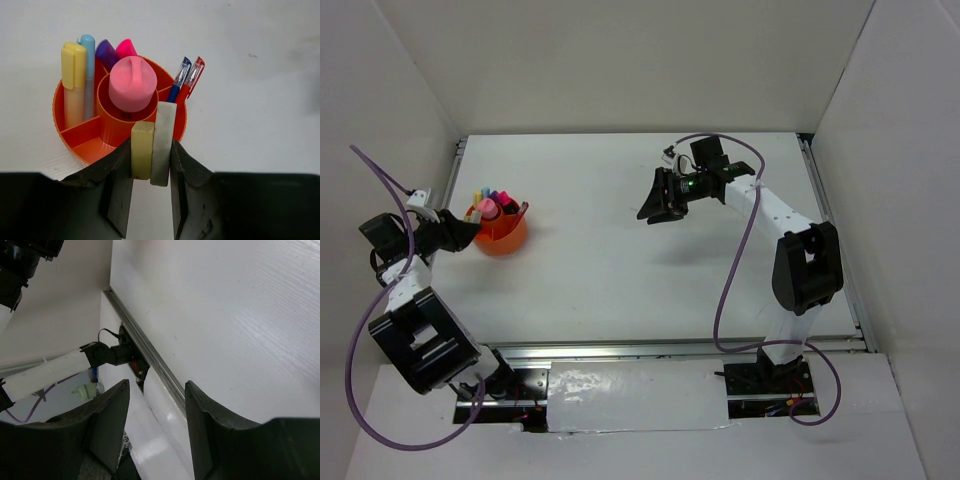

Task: Sort the stationery into containers
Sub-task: Place the stationery in the storage box.

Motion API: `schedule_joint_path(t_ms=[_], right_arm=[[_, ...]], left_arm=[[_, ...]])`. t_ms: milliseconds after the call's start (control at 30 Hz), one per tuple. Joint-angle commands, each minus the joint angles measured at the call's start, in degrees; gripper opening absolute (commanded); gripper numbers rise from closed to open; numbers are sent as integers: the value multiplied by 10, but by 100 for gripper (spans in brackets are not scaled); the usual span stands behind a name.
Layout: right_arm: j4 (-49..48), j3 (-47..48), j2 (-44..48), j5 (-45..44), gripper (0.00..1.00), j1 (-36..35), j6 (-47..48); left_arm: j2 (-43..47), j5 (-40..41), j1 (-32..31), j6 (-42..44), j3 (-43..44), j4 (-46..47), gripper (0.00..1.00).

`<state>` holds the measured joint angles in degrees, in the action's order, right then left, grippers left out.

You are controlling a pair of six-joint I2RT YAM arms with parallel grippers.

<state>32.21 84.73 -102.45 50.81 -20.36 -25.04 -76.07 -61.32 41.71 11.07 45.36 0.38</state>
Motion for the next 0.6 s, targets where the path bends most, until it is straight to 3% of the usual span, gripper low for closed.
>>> schedule_joint_path(t_ms=[0, 567], right_arm=[[-7, 2, 6, 8, 55, 0, 5], [-5, 2, -1, 4, 55, -1, 7]], left_arm=[[-12, -13, -7, -16, -5, 77, 11], [-65, 9, -17, -22, 0, 127, 21]])
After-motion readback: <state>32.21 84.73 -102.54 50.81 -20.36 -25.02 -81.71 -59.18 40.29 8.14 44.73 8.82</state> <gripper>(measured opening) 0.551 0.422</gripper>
